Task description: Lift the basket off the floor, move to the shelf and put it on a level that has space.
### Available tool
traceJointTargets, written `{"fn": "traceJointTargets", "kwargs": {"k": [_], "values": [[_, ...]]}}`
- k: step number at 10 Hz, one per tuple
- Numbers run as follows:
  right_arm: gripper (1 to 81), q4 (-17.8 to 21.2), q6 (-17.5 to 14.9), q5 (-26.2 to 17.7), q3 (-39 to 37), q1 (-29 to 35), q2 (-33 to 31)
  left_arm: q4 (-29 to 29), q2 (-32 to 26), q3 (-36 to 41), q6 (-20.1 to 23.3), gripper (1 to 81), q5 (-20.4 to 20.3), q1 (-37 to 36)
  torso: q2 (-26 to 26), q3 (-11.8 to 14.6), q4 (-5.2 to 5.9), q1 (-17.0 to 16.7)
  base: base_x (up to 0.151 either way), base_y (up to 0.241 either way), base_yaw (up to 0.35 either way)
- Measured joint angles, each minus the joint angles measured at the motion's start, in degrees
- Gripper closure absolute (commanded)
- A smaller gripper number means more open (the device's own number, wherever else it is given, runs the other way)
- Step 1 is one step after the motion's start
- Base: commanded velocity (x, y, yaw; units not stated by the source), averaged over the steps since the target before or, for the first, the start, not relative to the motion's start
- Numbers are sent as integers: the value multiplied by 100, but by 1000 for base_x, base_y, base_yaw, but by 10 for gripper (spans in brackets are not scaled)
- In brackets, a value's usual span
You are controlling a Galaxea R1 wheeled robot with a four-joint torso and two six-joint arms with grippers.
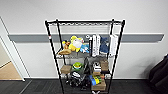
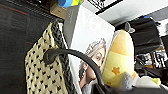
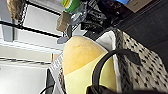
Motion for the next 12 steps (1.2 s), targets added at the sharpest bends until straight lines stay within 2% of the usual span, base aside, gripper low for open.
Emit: {"fn": "traceJointTargets", "kwargs": {"k": [6, 12], "values": [[811, 37, 20, 52, 191, 306, -96, -2, 78, 85, -27, 811, -163, -400, 1176, 507, 0, -772, 0, 0, 0], [811, 39, 17, 83, 284, 373, -121, -2, -83, 352, -29, 811, -185, -495, 2352, 575, 0, -1537, 0, 0, 0]]}}
